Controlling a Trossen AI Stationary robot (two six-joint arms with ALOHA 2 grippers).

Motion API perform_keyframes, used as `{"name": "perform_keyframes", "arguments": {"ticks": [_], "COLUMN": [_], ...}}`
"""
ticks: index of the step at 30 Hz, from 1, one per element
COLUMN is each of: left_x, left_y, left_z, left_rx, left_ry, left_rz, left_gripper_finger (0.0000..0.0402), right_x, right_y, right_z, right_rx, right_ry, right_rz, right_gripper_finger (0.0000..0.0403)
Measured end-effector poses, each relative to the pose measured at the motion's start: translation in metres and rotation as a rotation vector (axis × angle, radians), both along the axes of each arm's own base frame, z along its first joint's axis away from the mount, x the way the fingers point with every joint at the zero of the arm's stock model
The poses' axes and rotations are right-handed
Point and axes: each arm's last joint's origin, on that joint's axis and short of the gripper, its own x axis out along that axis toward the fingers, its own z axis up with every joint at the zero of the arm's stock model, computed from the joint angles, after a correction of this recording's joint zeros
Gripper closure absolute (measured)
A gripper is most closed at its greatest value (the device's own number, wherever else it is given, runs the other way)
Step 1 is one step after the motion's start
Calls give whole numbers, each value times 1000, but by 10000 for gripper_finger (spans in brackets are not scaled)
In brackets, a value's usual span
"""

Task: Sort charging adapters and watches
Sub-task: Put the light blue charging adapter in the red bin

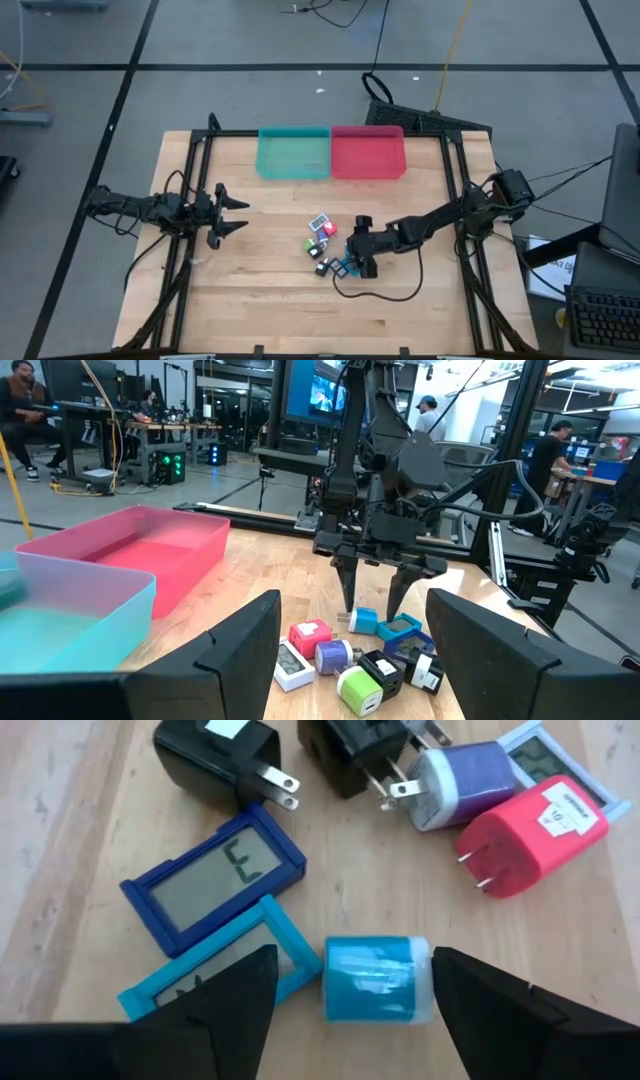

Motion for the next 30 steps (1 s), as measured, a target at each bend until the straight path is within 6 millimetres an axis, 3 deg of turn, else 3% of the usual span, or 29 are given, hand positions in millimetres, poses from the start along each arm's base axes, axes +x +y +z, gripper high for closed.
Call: {"name": "perform_keyframes", "arguments": {"ticks": [15,30], "left_x": [0,0], "left_y": [0,0], "left_z": [0,0], "left_rx": [0,0], "left_ry": [0,0], "left_rz": [0,0], "left_gripper_finger": [149,148], "right_x": [-4,-2], "right_y": [-16,-18], "right_z": [-8,-7], "right_rx": [20,20], "right_ry": [10,-12], "right_rz": [-67,-75], "right_gripper_finger": [164,252]}}
